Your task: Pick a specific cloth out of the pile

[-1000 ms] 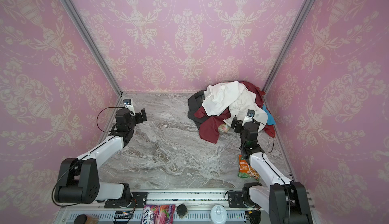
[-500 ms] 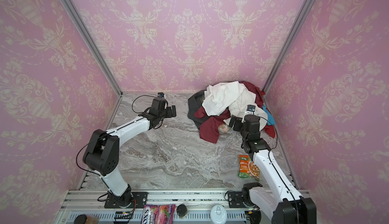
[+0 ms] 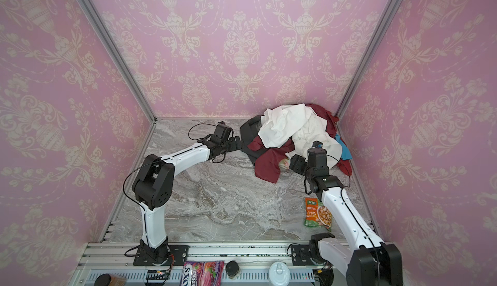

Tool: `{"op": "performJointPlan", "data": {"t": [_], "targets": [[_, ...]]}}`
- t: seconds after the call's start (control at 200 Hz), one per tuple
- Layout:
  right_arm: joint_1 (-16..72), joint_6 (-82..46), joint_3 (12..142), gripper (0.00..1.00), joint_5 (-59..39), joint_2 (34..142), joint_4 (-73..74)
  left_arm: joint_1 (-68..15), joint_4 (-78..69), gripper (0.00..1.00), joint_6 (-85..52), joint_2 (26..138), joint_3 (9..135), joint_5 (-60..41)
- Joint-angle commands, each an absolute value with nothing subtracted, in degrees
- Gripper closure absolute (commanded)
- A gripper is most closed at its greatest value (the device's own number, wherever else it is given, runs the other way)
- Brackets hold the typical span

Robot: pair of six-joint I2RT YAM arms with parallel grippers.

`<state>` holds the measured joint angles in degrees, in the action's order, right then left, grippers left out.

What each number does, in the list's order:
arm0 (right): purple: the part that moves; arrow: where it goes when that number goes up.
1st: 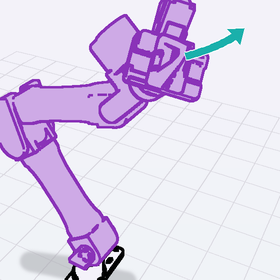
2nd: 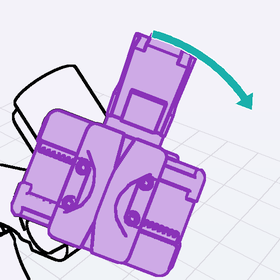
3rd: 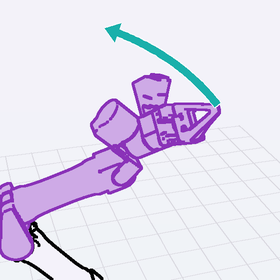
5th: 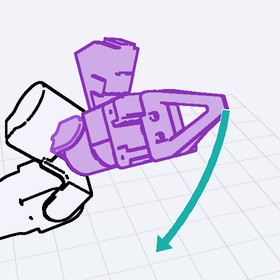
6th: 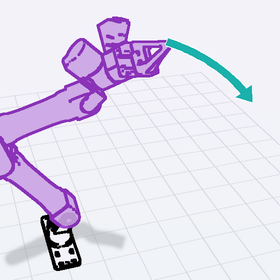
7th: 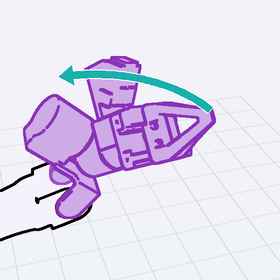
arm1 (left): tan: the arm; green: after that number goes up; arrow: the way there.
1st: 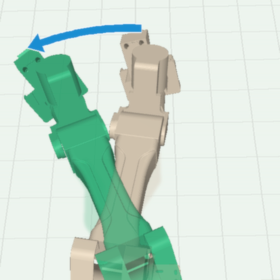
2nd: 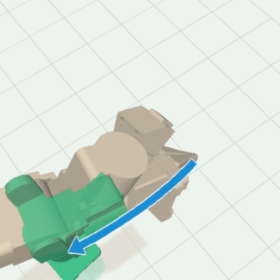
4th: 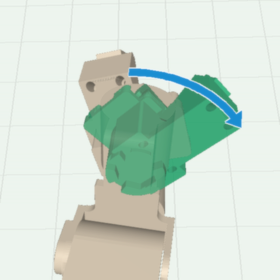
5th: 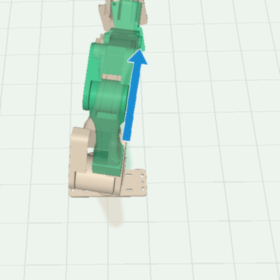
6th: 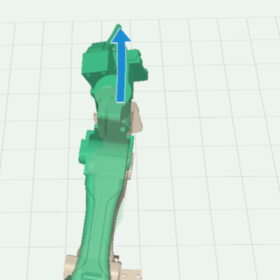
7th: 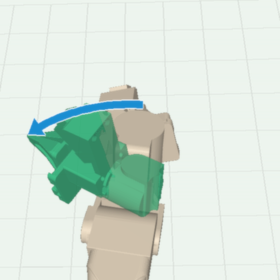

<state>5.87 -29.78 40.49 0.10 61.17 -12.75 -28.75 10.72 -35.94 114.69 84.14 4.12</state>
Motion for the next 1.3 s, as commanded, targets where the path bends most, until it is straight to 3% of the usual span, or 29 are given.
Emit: {"op": "performJointPlan", "data": {"t": [0.0,0.655,0.931,1.296], "targets": [[6.5,-33.9,38.4,0.23,-0.1,61.9,-10.4,-29.5,13.1,0.04,-35.7,113.6,85.4,1.3],[6.5,-37.9,36.8,0.28,-3.5,74.0,-1.5,-35.4,7.8,0.01,-5.1,93.1,68.6,-11.7],[6.5,-36.6,36.7,0.28,-4.4,76.1,-0.3,-38.4,5.6,0.01,-1.9,92.2,67.2,-16.1],[6.4,-37.6,37.2,0.4,-4.9,82.3,3.9,-39.9,4.4,0.01,-2.1,93.4,67.9,-16.1]]}}
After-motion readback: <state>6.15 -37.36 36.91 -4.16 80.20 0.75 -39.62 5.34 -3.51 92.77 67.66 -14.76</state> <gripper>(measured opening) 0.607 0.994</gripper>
